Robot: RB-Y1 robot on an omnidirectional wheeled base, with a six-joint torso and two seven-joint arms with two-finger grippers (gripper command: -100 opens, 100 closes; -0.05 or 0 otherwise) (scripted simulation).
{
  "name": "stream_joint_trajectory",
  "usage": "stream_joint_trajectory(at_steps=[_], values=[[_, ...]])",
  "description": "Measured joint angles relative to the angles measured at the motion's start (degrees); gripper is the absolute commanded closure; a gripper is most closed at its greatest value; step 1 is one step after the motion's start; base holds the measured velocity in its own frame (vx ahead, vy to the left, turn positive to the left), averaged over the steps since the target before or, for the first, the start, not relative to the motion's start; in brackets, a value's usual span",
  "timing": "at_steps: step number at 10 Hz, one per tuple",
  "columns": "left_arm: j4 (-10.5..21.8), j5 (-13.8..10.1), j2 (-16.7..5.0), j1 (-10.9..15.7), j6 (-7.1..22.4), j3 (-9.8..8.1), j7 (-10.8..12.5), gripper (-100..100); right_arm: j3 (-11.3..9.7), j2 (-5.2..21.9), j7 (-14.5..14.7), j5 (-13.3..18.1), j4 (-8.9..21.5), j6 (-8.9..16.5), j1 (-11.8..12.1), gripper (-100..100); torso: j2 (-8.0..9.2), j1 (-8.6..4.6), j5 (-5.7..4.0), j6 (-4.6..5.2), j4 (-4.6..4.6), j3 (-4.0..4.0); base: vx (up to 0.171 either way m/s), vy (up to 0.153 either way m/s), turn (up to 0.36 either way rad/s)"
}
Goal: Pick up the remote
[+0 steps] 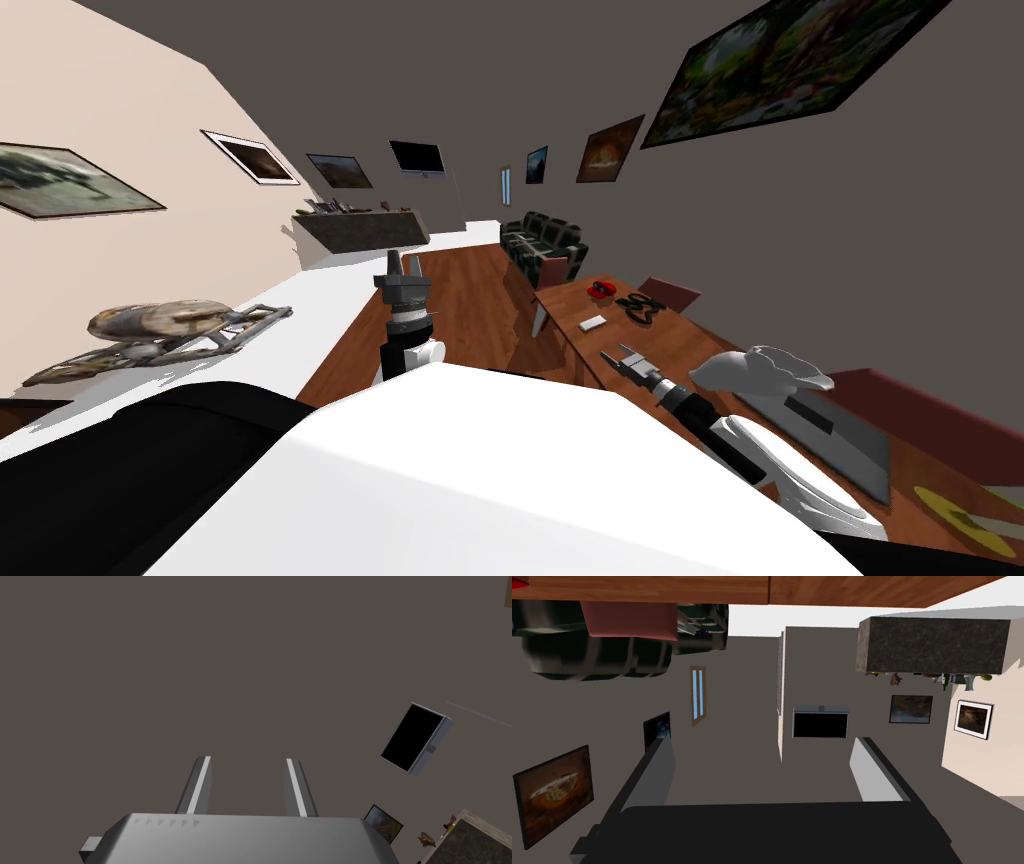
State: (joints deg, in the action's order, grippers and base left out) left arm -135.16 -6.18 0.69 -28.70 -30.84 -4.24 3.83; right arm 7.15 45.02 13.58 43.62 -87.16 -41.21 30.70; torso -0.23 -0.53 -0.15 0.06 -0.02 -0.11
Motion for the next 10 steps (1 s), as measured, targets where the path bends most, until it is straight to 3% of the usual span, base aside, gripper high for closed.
stream_joint_trajectory(at_steps=[1,4,6,8,10], values=[[0.00,0.00,0.00,-0.01,0.00,0.00,0.00,0,-0.05,0.29,0.03,1.17,0.31,-0.01,-0.09,-100,-0.08,0.13,0.03,0.03,-0.02,-0.04,-0.025,-0.019,0.339],[0.00,0.00,0.00,0.01,0.00,0.00,0.00,0,-0.12,2.88,1.59,6.14,5.48,-2.11,-2.20,-100,-0.05,0.00,0.02,-0.05,-0.01,-0.03,-0.033,-0.052,0.225],[0.00,0.00,0.00,-0.01,0.00,0.00,0.00,0,-0.22,3.69,1.70,9.16,6.36,-2.24,-2.30,-100,-0.10,0.13,0.03,0.04,-0.02,-0.06,-0.016,-0.023,0.117],[0.00,0.00,0.00,0.00,0.00,0.00,0.00,0,-0.45,4.99,2.82,12.59,9.82,-3.72,-4.12,-100,-0.14,0.10,0.02,0.00,-0.03,-0.08,-0.013,-0.036,0.322],[0.00,0.00,0.00,-0.01,0.00,-0.01,0.00,0,-0.66,6.04,4.18,16.10,13.20,-5.08,-5.53,-100,-0.17,0.04,0.01,0.05,-0.04,-0.10,-0.007,-0.038,0.048]])
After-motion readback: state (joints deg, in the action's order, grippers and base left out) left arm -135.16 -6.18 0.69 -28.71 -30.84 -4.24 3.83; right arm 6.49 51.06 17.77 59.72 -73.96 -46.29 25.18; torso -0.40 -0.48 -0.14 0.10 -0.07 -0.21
